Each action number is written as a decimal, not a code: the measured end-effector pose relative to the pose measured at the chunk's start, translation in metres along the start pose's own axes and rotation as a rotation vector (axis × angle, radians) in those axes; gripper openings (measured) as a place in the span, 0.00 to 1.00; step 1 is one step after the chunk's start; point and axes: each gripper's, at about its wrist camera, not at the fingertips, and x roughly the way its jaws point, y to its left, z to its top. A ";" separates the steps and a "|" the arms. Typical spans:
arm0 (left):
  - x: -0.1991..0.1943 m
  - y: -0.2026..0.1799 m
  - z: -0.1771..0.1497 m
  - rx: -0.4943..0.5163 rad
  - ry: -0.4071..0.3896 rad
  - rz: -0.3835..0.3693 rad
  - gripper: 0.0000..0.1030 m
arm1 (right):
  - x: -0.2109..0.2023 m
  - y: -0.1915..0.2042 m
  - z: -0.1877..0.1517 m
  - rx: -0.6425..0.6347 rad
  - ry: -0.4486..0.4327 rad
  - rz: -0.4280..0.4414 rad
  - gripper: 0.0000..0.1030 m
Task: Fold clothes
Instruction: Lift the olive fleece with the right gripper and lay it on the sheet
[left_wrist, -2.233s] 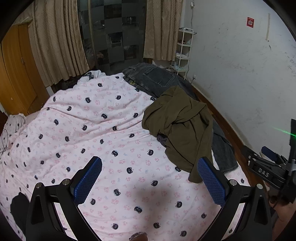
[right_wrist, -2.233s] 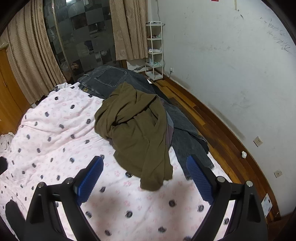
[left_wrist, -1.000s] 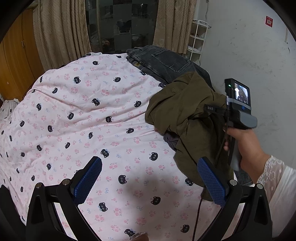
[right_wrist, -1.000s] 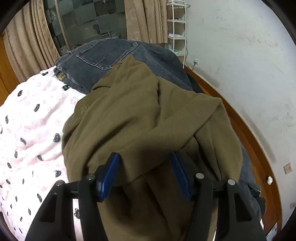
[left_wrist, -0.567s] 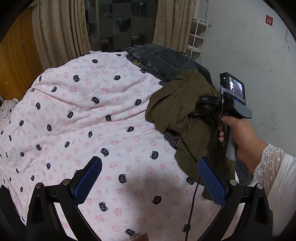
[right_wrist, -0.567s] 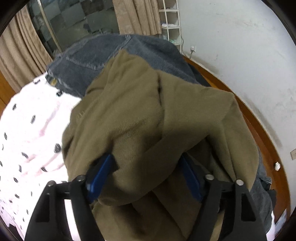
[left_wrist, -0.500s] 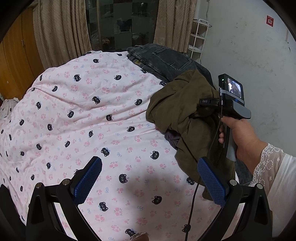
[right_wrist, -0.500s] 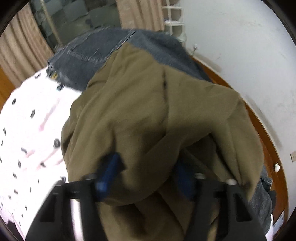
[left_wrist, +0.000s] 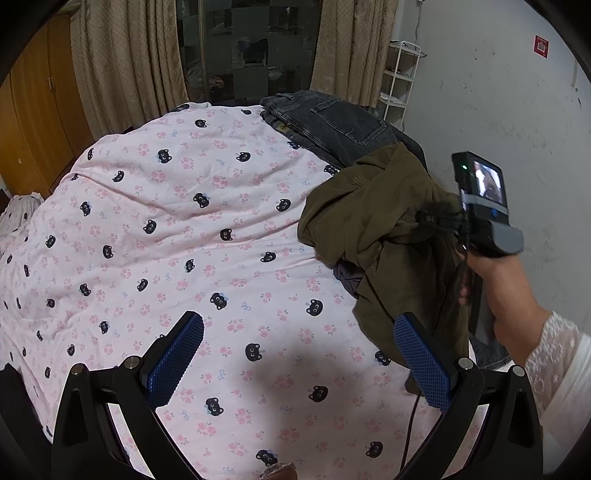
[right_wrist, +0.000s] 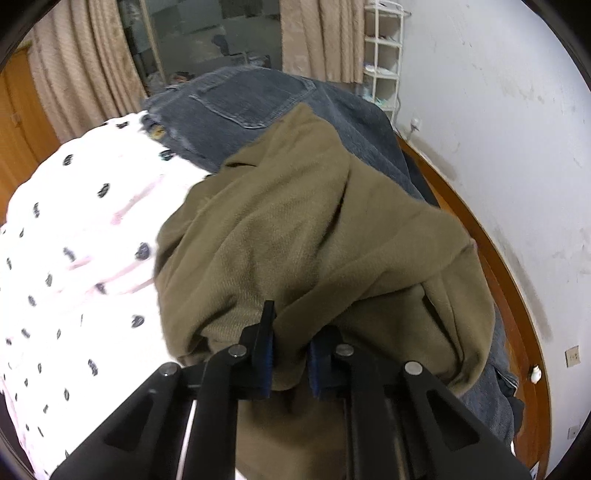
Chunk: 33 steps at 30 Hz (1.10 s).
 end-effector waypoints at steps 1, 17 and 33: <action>-0.003 0.001 0.000 0.000 0.000 0.000 1.00 | -0.007 0.003 -0.005 -0.012 -0.004 0.005 0.14; -0.091 0.028 -0.044 0.033 0.017 0.022 1.00 | -0.163 0.072 -0.094 -0.158 -0.020 0.149 0.12; -0.164 0.135 -0.131 -0.083 0.085 0.054 1.00 | -0.302 0.185 -0.209 -0.276 0.056 0.339 0.10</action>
